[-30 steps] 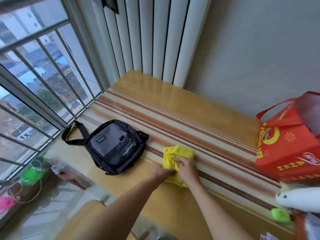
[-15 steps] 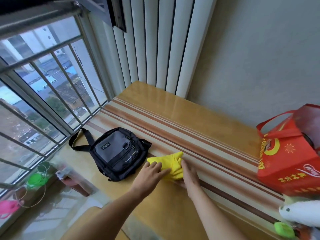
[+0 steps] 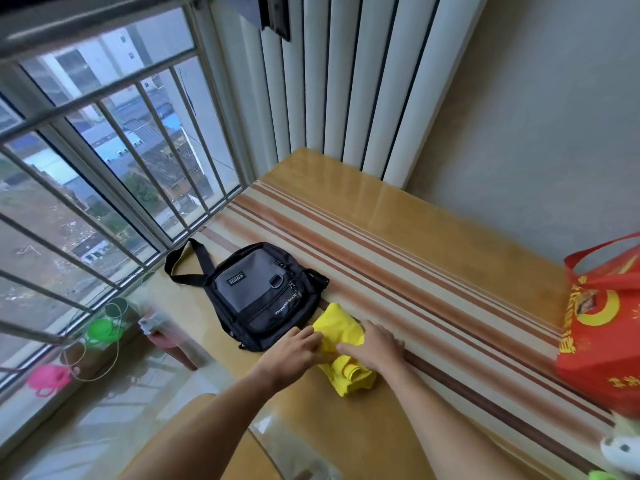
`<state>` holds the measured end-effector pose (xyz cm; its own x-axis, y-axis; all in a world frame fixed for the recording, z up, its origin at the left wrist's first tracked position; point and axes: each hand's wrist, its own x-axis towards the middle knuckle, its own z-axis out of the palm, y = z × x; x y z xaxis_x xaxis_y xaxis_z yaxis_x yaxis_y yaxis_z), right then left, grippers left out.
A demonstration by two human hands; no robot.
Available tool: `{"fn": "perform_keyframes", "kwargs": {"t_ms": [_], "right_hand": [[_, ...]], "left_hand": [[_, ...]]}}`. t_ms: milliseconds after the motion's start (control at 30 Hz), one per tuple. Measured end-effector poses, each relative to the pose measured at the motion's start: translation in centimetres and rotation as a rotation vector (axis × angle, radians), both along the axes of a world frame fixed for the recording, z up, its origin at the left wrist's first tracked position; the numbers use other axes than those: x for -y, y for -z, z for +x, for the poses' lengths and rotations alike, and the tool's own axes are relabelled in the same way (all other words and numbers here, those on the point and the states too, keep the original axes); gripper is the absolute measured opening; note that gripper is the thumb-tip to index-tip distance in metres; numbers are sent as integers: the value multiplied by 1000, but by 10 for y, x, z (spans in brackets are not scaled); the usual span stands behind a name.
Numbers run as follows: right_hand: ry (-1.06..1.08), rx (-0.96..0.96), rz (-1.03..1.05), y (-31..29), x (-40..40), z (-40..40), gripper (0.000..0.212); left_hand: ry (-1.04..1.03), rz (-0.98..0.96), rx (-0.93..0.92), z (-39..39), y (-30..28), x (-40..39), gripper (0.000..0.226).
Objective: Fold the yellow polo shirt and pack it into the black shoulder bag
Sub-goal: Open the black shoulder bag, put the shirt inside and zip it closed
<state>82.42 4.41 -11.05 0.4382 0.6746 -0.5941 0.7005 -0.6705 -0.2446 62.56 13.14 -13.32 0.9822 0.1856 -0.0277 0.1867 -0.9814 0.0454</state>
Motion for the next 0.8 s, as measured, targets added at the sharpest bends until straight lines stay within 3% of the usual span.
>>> {"fn": "perform_keyframes", "kwargs": {"t_ms": [67, 133, 200, 300, 367, 467, 567, 633, 700, 800], "right_hand": [[-20, 7, -49, -1, -8, -2, 90], [-25, -8, -59, -2, -13, -7, 89], [-22, -20, -35, -3, -16, -14, 82], [35, -86, 19, -1, -16, -20, 74], [156, -282, 95, -1, -13, -19, 72], [412, -665, 274, -3, -8, -17, 63], [551, -971, 394, -11, -16, -25, 64], [545, -1083, 412, -18, -32, -34, 63], [491, -1067, 392, -14, -45, -44, 65], [469, -804, 314, 2, -51, -58, 70]], "left_hand": [[-40, -53, -43, -9, -1, -3, 62], [-160, -83, -22, -15, -8, -3, 57], [-409, -72, 38, -20, -12, -6, 44], [-752, -87, -27, -35, -8, -18, 58], [-824, -148, -45, -41, -6, -26, 49], [-978, -413, 141, -40, -20, -35, 20], [-1162, -775, 314, -39, -37, -45, 16], [-1151, -855, 322, -44, -39, -54, 17], [-1134, -915, 333, -47, -40, -60, 22], [-1193, -971, 490, -49, -38, -68, 23]]}}
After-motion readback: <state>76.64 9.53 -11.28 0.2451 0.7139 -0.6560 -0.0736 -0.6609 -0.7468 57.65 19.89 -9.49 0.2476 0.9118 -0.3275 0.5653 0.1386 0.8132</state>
